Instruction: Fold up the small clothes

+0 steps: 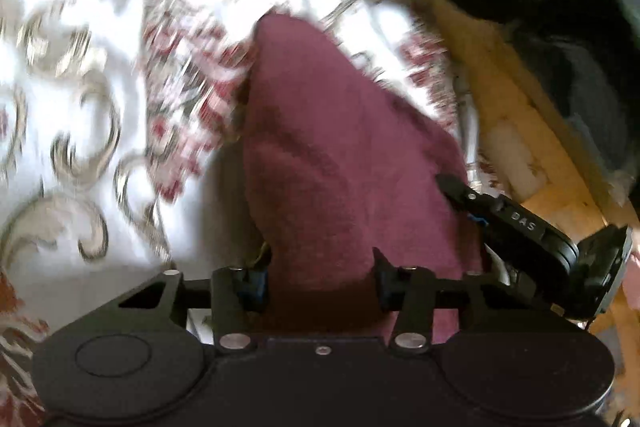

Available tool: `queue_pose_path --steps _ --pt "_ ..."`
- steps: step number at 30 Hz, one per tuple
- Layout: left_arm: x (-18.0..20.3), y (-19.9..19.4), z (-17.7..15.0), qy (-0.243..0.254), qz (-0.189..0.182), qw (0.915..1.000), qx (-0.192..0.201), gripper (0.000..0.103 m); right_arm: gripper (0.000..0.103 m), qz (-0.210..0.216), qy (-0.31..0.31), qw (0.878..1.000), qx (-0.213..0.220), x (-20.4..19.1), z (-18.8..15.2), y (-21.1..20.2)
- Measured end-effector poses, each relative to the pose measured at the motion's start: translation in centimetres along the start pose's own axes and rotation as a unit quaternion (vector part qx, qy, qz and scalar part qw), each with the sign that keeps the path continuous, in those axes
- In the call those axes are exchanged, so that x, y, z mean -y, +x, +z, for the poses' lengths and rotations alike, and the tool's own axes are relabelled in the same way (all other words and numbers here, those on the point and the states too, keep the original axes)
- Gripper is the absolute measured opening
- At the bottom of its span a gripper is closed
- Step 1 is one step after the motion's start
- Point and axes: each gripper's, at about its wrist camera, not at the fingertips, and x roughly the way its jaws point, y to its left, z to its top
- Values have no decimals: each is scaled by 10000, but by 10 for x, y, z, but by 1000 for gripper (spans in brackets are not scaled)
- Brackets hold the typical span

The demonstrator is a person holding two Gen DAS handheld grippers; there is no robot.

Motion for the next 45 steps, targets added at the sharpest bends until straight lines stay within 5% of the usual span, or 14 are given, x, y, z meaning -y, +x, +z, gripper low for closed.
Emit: queue_pose_path --steps 10,17,22,26,31,35,45 --pt "13 -78 13 1359 489 9814 1268 44 14 536 -1967 9763 721 -126 15 -12" --pt "-48 -101 36 620 1193 9744 1800 44 13 950 -2327 9668 451 -190 29 63" --pt "-93 -90 46 -230 1580 9749 1549 46 13 730 -2604 9627 -98 -209 21 134" --pt "-118 -81 44 -910 1450 9768 1290 53 14 336 -2644 9632 -358 -199 11 163" --pt "-113 -79 47 -781 1563 9773 1194 60 16 150 -2725 9611 -424 -188 0 165" --pt "-109 -81 50 -916 1770 9739 1086 81 23 -41 -2675 9627 -400 -188 0 164" --pt "-100 -91 49 -634 2340 9661 893 102 61 -461 -2953 9543 -50 -187 -1 129"
